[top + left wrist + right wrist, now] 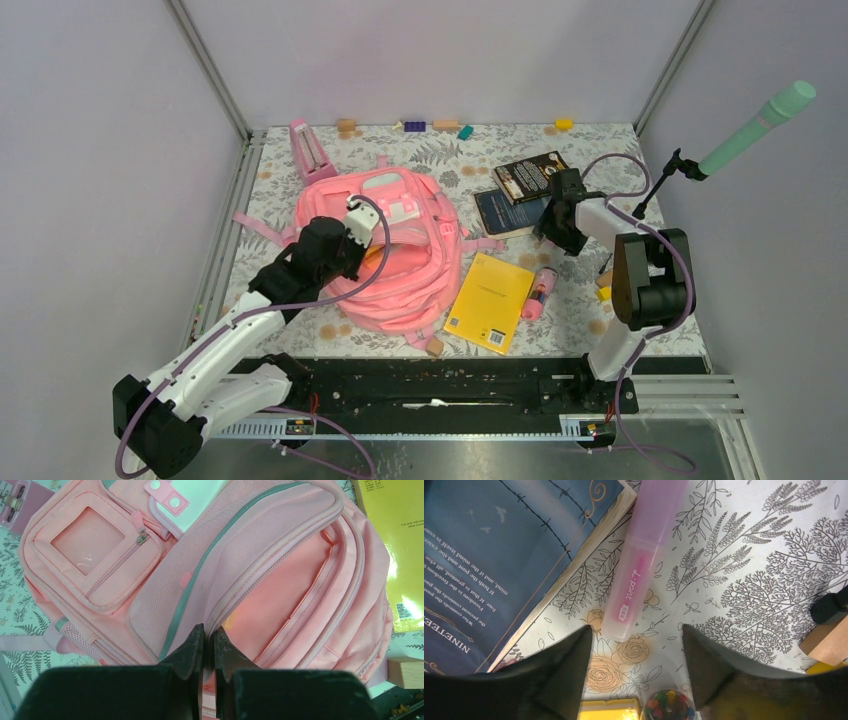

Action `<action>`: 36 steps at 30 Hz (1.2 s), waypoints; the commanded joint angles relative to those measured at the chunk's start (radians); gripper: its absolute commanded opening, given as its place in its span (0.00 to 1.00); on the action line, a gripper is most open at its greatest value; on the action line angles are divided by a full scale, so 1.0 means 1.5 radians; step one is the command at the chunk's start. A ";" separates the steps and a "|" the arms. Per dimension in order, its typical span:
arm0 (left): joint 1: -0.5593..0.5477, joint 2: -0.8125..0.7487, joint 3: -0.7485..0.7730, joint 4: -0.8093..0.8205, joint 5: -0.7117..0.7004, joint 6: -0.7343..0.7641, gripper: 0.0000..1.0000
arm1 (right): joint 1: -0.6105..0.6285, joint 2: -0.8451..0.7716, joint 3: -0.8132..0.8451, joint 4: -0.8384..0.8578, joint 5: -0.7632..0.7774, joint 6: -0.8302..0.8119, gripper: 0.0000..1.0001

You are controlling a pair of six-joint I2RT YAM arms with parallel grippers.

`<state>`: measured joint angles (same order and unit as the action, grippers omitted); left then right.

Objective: Pack the student bag
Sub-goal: Move the stationery to the center of the board.

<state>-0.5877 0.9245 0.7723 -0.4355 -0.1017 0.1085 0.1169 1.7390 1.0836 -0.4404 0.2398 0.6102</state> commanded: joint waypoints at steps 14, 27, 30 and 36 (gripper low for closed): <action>0.000 -0.029 0.039 0.034 -0.002 -0.018 0.00 | 0.018 0.071 0.099 -0.084 0.020 0.006 0.47; 0.000 -0.040 0.036 0.036 -0.012 -0.015 0.00 | 0.020 0.061 0.087 -0.096 -0.002 -0.032 0.27; 0.000 -0.039 0.035 0.037 -0.013 -0.015 0.00 | 0.019 0.051 0.073 -0.095 -0.010 -0.030 0.27; 0.000 -0.035 0.036 0.036 -0.012 -0.015 0.00 | 0.021 0.026 0.044 -0.086 -0.066 -0.020 0.28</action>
<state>-0.5877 0.9039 0.7723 -0.4557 -0.1020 0.1036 0.1375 1.8294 1.1931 -0.5320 0.2165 0.5808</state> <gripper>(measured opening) 0.043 0.276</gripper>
